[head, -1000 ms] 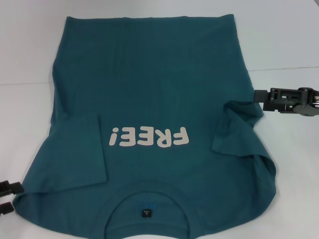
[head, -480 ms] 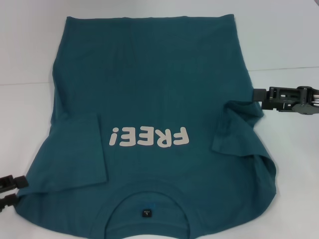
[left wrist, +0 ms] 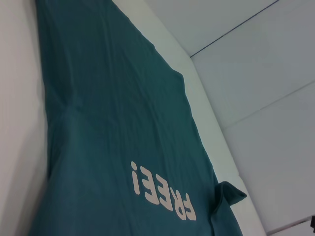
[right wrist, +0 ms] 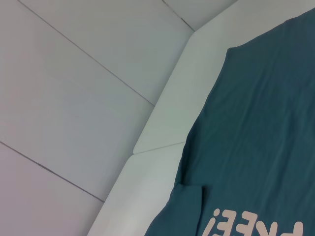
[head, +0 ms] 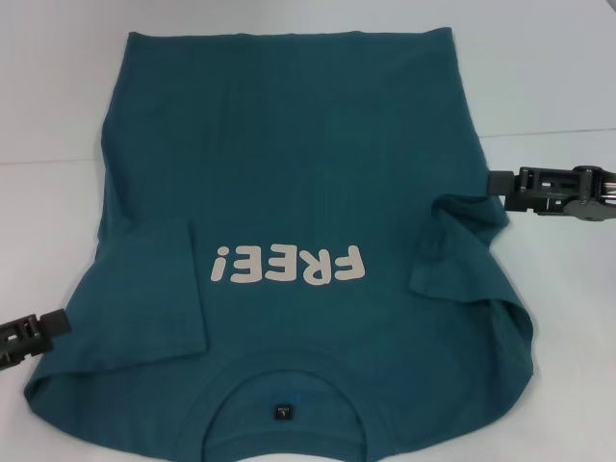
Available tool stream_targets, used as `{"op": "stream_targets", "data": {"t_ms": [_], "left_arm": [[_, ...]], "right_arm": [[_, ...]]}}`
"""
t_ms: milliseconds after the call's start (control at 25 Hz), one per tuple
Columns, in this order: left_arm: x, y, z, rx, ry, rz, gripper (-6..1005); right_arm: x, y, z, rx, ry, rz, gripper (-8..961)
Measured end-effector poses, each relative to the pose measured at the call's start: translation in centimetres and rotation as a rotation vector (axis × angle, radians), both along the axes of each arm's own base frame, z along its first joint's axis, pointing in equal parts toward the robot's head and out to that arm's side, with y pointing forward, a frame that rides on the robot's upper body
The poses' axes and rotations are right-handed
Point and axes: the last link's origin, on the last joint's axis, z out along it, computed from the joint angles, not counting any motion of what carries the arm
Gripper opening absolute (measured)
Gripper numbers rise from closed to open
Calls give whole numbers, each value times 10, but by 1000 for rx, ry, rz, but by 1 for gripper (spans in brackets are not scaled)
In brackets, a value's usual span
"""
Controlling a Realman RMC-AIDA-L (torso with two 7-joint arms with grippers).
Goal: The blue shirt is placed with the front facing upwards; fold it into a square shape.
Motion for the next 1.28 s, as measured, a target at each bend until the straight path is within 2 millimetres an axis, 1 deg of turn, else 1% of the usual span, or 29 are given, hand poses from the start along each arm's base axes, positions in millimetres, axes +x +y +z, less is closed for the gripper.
{"op": "stream_targets", "data": {"t_ms": [240,560,1280], "left_arm": [[-1,-1,0,-24,-35,58,683],[-6,-1,3,-34,-104,190,679],[-11,-1,7,-16,-56,184,670]], "right_arm": [[0,0,0,-2,-1,1,940],[0,-1,-1,-3,1,0,941],[3,-2,0,1,-1,-5,940]]}}
